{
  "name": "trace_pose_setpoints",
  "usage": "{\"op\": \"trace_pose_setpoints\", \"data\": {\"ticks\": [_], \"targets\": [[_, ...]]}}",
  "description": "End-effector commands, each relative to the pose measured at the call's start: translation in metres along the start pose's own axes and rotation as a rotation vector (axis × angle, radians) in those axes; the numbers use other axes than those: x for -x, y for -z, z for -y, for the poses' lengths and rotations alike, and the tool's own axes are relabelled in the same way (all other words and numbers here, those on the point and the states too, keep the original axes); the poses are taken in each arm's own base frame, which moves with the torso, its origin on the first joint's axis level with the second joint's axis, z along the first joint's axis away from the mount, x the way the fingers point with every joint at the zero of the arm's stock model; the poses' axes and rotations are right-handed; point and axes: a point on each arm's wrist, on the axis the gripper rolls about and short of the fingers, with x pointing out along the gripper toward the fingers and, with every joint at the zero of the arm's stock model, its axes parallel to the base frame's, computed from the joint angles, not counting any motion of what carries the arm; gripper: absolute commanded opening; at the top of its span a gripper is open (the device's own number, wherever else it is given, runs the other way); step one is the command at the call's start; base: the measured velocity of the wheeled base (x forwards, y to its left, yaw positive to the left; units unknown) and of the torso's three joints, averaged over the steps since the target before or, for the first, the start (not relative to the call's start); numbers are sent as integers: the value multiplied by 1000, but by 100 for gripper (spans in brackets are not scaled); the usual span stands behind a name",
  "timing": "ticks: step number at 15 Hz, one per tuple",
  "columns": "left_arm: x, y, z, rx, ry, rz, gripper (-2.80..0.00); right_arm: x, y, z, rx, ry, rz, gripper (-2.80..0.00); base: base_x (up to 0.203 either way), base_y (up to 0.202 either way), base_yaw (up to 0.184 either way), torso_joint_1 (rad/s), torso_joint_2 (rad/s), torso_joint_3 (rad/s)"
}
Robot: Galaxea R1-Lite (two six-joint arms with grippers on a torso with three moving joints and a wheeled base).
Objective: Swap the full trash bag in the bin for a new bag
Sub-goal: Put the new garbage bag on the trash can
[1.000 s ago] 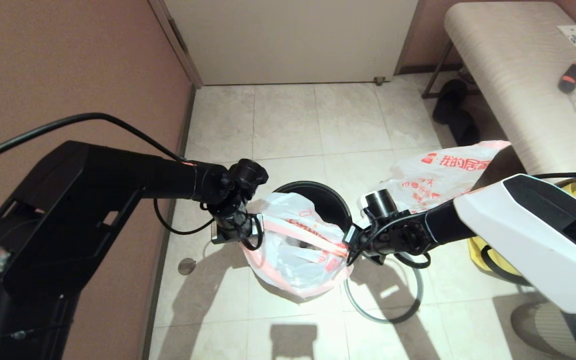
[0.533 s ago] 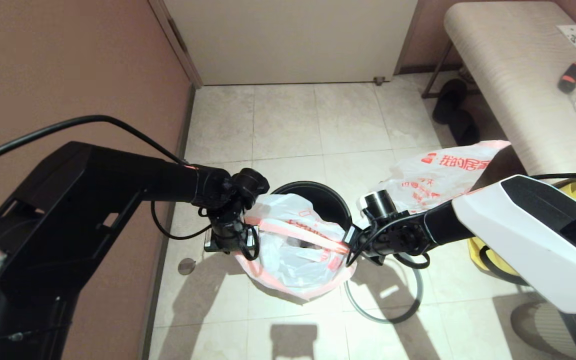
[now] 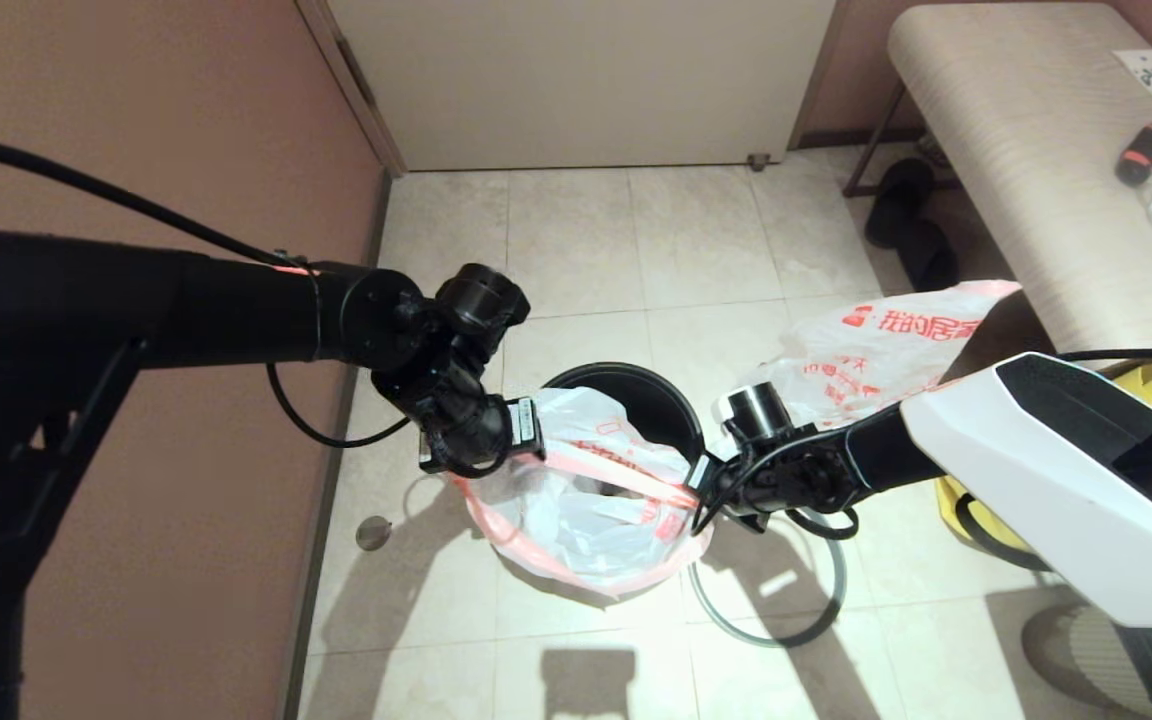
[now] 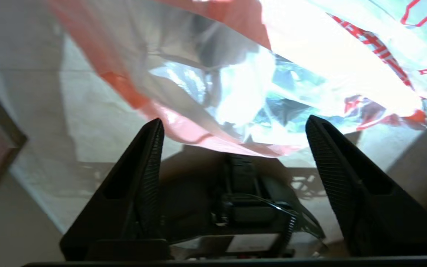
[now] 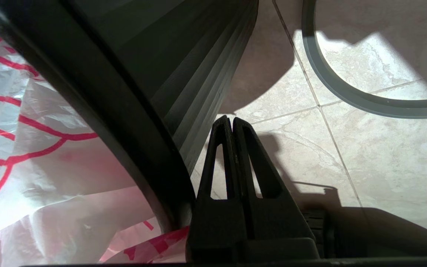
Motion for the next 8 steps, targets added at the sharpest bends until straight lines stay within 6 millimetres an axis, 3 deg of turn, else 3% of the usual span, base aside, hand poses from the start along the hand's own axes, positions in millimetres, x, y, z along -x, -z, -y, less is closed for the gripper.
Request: {"op": "trace_pose_setpoints", "data": {"ticks": [1, 2, 5, 8], "targets": [[-12, 2, 5, -1, 4, -26, 0, -2, 0, 1, -6, 3, -1, -280, 0, 0, 0, 0, 0, 0], [-16, 1, 7, 14, 8, -31, -280, -2, 0, 2, -6, 4, 0, -280, 0, 0, 0, 0, 0, 0], [-18, 0, 8, 28, 8, -31, -280, -2, 0, 1, -6, 3, -1, -280, 0, 0, 0, 0, 0, 0], [-58, 11, 7, 5, -75, -112, -280, -3, 1, 2, -5, 5, -3, -280, 0, 0, 0, 0, 0, 0]]}}
